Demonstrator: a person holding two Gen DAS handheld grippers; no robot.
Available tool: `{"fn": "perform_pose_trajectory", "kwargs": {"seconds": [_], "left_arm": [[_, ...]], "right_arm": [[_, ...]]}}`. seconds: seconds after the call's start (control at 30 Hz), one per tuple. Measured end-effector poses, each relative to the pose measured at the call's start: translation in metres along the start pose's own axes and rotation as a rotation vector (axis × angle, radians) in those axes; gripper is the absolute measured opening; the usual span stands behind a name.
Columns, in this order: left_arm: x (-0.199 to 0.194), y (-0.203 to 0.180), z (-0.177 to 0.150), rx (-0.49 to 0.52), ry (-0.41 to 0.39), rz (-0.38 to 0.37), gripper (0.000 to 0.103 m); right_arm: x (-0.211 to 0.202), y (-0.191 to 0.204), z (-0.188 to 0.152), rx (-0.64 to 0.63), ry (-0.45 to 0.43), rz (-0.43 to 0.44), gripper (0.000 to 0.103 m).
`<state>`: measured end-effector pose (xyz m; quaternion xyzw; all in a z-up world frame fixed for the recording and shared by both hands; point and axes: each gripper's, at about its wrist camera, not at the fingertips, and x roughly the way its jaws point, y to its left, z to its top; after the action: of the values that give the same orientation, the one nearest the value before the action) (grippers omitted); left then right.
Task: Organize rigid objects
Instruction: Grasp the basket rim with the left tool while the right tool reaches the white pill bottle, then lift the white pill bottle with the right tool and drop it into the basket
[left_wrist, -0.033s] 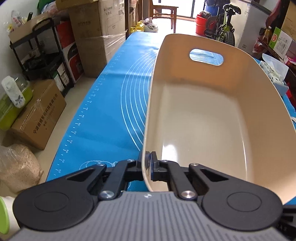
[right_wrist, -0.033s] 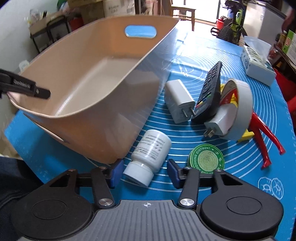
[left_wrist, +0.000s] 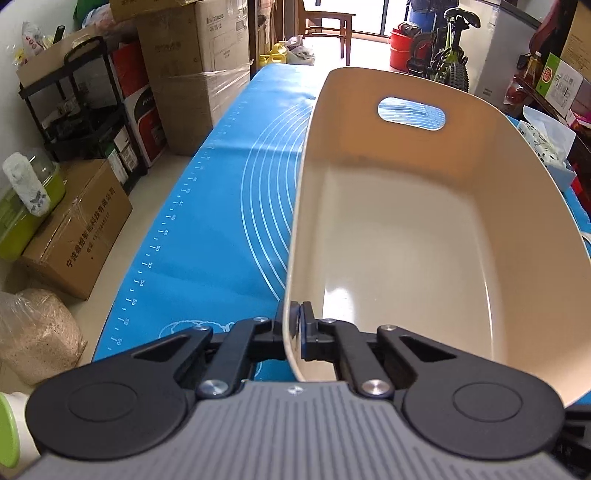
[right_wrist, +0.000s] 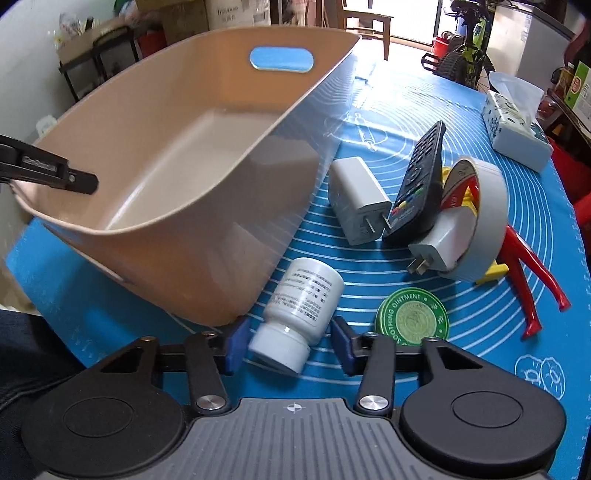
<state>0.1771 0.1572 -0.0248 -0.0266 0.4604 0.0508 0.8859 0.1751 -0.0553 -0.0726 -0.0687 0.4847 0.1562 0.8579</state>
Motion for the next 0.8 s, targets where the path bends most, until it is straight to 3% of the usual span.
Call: {"fn": "perform_pose_trajectory", "kwargs": {"seconds": [0.17,0.4,0.57,0.8], "left_arm": [[0.001,-0.001,0.0,0.009,-0.004,-0.002,0.006],[0.001,0.001,0.0,0.005,-0.005,-0.013,0.006],[0.002,0.001,0.0,0.004,-0.005,-0.013,0.006],[0.002,0.0,-0.001,0.02,-0.004,-0.009,0.006]], "right_arm": [[0.003,-0.001,0.003,-0.003,0.005,0.007,0.044],[-0.011,-0.004,-0.005,-0.031,-0.018,-0.053,0.044],[-0.037,-0.017,-0.002,-0.007,-0.088,-0.088,0.044],[-0.078,-0.027,0.031,0.033,-0.219,-0.081,0.044]]}}
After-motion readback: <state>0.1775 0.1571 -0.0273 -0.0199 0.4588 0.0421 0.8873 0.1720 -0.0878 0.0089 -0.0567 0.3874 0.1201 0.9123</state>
